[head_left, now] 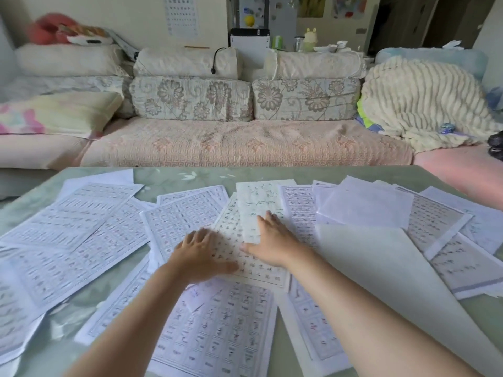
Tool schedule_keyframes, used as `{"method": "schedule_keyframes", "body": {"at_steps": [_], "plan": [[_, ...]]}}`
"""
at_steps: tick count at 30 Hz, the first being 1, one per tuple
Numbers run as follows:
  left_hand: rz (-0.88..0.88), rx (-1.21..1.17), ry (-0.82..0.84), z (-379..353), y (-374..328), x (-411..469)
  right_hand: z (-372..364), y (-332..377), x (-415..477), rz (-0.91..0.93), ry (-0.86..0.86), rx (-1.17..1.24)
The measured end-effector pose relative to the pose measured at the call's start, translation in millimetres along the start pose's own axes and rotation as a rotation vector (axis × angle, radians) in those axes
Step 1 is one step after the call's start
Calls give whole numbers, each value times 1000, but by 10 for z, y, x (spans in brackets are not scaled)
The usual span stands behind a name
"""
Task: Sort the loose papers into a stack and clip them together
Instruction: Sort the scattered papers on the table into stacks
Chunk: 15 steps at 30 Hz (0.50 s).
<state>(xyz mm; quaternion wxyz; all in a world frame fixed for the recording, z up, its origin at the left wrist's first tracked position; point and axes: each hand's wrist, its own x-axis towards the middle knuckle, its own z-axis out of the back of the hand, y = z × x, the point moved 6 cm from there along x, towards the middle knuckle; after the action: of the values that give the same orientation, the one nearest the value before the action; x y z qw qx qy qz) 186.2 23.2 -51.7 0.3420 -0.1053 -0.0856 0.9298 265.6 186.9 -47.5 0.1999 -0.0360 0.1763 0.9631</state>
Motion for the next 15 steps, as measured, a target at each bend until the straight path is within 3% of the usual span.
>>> {"method": "schedule_keyframes", "body": {"at_steps": [3,6,12,15], "plan": [[24,17,-79,20,30,8,-85,-8,153,-62,-27,-56],[70,-78,-116,70,10,57,-50,27,237,-70,-199,-82],[371,-653,-75,143,110,165,98,152,74,76,-382,-201],[384,-800,-74,150,152,145,159,227,-35,148,-414,-279]]}}
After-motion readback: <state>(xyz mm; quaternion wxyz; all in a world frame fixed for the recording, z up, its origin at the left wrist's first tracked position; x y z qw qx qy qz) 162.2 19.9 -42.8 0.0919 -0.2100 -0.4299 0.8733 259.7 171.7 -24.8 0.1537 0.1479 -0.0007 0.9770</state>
